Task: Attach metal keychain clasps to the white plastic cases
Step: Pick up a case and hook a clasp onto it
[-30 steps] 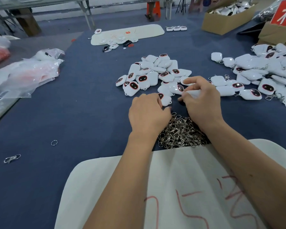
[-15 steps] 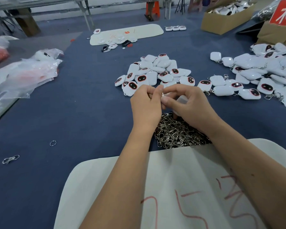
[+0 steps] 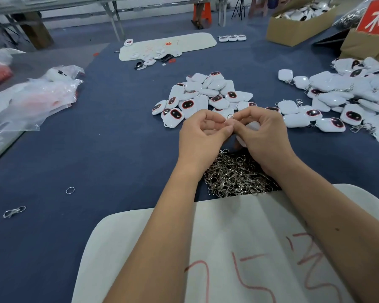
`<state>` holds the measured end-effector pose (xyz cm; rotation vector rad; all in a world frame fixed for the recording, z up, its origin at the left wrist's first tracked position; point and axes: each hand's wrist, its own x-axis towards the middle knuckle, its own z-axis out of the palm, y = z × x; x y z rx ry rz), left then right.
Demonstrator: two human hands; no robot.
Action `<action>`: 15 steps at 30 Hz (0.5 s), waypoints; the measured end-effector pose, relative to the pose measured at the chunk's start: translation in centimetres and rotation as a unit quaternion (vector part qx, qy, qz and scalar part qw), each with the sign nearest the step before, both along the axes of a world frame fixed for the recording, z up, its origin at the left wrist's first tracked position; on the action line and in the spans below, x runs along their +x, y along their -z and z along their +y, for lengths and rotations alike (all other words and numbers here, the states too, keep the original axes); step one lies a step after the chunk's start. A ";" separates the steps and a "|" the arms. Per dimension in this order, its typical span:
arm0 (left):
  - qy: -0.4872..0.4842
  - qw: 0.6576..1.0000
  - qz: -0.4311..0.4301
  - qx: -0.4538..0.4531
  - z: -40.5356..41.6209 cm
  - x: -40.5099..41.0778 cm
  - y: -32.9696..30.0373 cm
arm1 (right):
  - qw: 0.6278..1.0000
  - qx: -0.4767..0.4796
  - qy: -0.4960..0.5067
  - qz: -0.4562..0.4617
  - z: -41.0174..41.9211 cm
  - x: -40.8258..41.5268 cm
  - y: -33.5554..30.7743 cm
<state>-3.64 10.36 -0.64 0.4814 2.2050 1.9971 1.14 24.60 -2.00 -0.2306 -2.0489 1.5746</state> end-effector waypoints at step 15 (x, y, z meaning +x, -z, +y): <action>-0.024 0.995 0.078 -0.052 0.2 -0.1 0.3 | 0.999 -0.022 -0.028 0.009 -0.2 0.2 -0.4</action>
